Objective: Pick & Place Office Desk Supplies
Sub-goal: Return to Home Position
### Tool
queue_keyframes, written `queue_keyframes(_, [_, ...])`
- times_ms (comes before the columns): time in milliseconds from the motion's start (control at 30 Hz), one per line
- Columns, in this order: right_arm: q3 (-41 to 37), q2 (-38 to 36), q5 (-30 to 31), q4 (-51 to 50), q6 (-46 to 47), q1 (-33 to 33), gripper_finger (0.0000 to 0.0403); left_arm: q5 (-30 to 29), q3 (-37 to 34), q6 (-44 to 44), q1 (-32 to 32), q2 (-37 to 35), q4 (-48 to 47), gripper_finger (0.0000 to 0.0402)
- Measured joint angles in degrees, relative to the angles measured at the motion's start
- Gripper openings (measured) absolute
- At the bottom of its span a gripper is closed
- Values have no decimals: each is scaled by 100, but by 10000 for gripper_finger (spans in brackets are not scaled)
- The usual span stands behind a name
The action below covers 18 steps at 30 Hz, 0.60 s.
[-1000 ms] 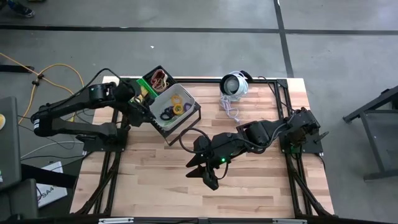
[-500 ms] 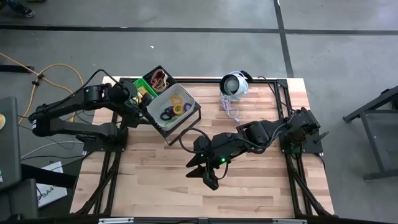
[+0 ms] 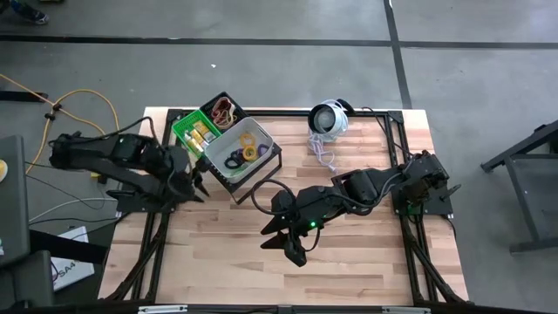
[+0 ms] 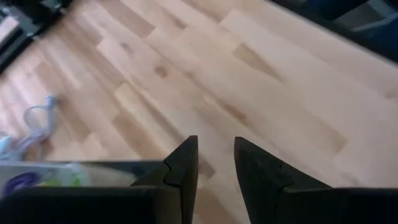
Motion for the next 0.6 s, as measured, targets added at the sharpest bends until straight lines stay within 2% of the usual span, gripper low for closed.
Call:
queue_keyframes(267, [0,0,0,0,0,0,164,-402,0,-1232,-1043,17,63,97])
queue_keyframes(600, [0,0,0,0,-1,0,164,-398,-2,-1546,-1325,17,212,97])
